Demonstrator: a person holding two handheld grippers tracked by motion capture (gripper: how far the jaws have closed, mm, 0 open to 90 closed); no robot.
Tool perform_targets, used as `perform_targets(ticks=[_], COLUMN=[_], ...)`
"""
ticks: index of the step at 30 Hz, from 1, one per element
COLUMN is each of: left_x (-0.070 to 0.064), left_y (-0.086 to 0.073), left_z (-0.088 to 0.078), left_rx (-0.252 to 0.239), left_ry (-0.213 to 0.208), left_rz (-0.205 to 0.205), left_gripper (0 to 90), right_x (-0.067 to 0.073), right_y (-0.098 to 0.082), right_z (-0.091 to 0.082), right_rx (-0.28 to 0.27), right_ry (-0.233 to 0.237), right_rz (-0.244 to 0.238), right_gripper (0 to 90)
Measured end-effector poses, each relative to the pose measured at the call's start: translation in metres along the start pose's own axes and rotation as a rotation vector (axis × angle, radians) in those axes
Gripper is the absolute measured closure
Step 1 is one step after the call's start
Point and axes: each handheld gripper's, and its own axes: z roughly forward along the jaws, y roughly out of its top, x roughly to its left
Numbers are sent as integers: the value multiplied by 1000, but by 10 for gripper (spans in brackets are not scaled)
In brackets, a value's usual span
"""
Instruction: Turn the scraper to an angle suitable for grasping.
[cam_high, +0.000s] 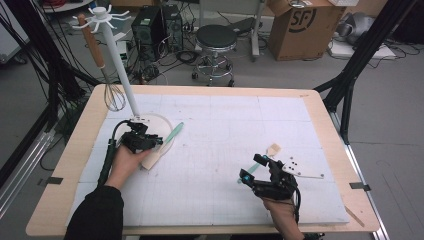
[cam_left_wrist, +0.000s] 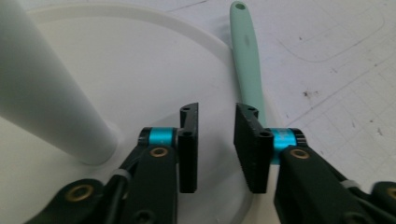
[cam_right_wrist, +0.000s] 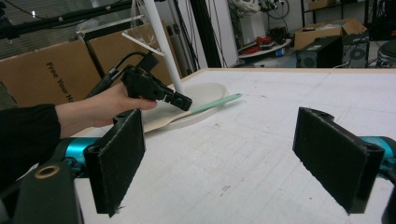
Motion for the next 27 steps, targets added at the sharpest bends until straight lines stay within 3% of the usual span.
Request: perform_targets(ticks=[2,6,27], left_x=[-1,-5,-13], left_y=[0,0,0], left_z=[0,2,5], left_rx=[6,12,16], left_ry=[0,0,-45], left_rz=[21,46,68], left_gripper=[839,895,897], right_x=[0,-1,-1], right_y=[0,0,-2], right_z=[0,0,-3], right_rx=[-1,-2,1], right_ry=[-1,-9,-16], right_rz=[0,1,-2], right_gripper=[161,161,160])
